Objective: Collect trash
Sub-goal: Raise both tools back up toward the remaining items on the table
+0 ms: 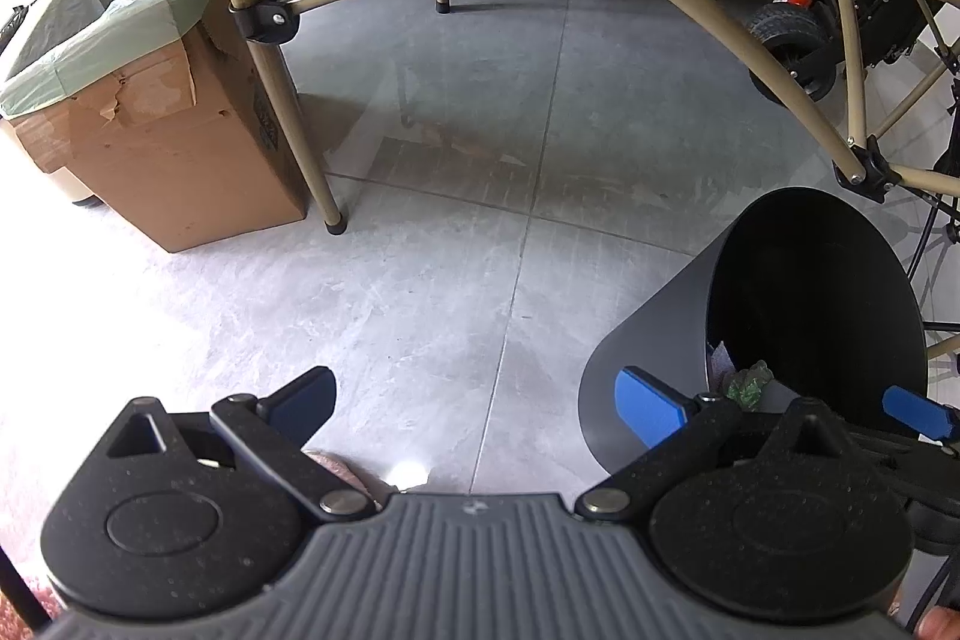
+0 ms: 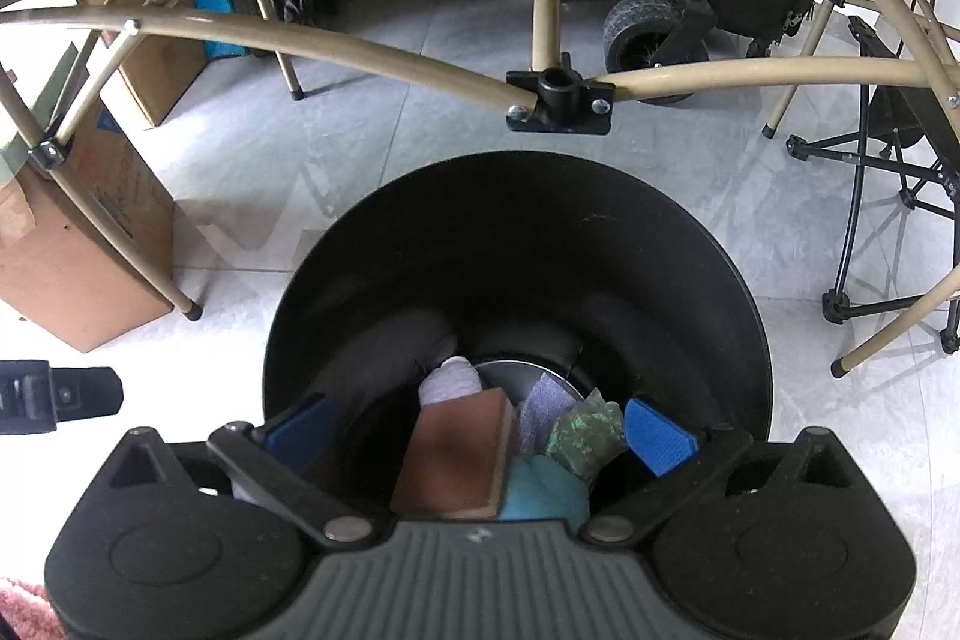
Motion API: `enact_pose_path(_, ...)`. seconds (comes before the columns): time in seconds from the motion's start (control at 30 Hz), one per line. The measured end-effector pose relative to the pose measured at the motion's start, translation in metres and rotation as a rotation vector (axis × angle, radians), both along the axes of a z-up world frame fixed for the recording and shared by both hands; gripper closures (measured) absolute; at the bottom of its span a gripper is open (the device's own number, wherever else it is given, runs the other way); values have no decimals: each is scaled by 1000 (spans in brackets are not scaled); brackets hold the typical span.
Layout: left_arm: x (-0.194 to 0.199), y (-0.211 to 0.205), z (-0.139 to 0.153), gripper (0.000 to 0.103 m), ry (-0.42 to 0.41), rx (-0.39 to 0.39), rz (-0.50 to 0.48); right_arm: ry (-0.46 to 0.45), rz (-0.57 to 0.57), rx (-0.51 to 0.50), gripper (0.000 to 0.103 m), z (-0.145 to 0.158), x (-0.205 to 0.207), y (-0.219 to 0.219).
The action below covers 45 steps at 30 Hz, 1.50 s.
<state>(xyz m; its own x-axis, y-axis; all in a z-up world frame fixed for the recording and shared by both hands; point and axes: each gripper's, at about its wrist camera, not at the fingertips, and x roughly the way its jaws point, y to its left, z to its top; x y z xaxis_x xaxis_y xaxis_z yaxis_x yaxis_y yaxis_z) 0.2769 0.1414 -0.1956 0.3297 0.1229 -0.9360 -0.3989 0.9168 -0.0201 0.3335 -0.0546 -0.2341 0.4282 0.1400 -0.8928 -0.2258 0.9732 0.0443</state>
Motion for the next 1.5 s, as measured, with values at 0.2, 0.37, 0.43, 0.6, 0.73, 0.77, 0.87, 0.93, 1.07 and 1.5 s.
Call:
enact_pose_path(0.2,1,0,1,2,1,0,1,2,0,6,0,2,0,-2)
enact_pose_path(0.37,0,-1,1,2,-1,1,-3,-4,1,10,0,4,-3,-2)
enact_pose_path(0.43,0,-1,1,2,-1,0,-2,-7,1,11,0,6,-4,-3)
enact_pose_path(0.6,3,-8,9,2,-19,-5,-7,-22,-5,15,0,11,-8,-4)
enact_pose_path(0.73,3,-21,22,2,-58,-3,-37,-37,-16,22,0,18,-11,-12)
enact_pose_path(0.77,2,-24,25,2,-67,1,-44,-41,-21,23,0,20,-12,-16)
enact_pose_path(0.87,1,-35,34,2,-93,13,-64,-59,-43,29,0,28,-15,-26)
enact_pose_path(0.93,1,-42,40,2,-114,17,-77,-77,-55,35,0,35,-18,-33)
enact_pose_path(1.07,-4,-54,53,0,-168,31,-97,-124,-71,45,0,49,-27,-48)
enact_pose_path(1.5,-29,-85,102,0,-400,78,-122,-323,-107,100,0,110,-65,-95)
